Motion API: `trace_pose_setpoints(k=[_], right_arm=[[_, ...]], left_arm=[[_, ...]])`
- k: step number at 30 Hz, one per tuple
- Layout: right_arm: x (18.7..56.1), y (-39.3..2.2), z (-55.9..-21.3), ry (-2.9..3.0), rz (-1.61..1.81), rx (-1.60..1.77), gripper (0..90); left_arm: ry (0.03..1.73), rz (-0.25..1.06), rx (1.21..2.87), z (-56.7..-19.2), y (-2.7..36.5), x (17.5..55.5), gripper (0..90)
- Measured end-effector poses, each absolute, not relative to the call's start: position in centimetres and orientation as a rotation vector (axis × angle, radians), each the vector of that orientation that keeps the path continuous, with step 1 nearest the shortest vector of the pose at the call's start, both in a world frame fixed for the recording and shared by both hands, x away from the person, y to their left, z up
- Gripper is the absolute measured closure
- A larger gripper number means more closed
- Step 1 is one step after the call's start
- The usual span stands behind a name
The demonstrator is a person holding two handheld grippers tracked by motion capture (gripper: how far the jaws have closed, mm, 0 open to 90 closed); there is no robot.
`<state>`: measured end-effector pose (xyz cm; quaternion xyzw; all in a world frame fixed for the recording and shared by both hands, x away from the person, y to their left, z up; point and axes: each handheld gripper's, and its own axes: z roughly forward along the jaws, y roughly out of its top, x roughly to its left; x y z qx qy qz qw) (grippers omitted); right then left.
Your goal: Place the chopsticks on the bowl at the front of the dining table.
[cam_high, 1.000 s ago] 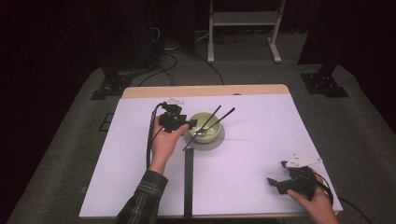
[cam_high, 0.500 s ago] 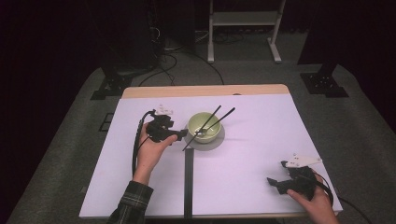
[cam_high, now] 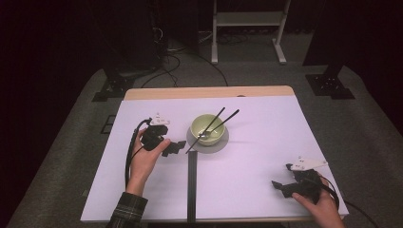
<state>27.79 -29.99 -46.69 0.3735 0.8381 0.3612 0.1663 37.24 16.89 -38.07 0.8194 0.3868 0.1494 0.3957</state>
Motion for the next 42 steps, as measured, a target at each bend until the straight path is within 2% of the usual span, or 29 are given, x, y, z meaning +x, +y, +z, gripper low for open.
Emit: trace_pose_setpoints(k=[6,9,23,42], right_arm=[[27.8,-30.0,-46.7,2.386,1.029,1.063,10.5],[27.8,-30.0,-46.7,2.386,1.029,1.064,10.5],[27.8,-30.0,-46.7,2.386,1.028,1.063,10.6],[27.8,-30.0,-46.7,2.386,1.028,1.063,10.5]], left_arm=[[0.996,0.365,2.028,-38.4,17.9,36.3,8.4],[0.997,0.369,2.037,-38.6,18.3,35.9,2.3],[0.987,0.391,2.070,-40.6,19.7,33.6,2.3],[0.991,0.308,2.129,-44.1,17.1,33.3,2.3]])
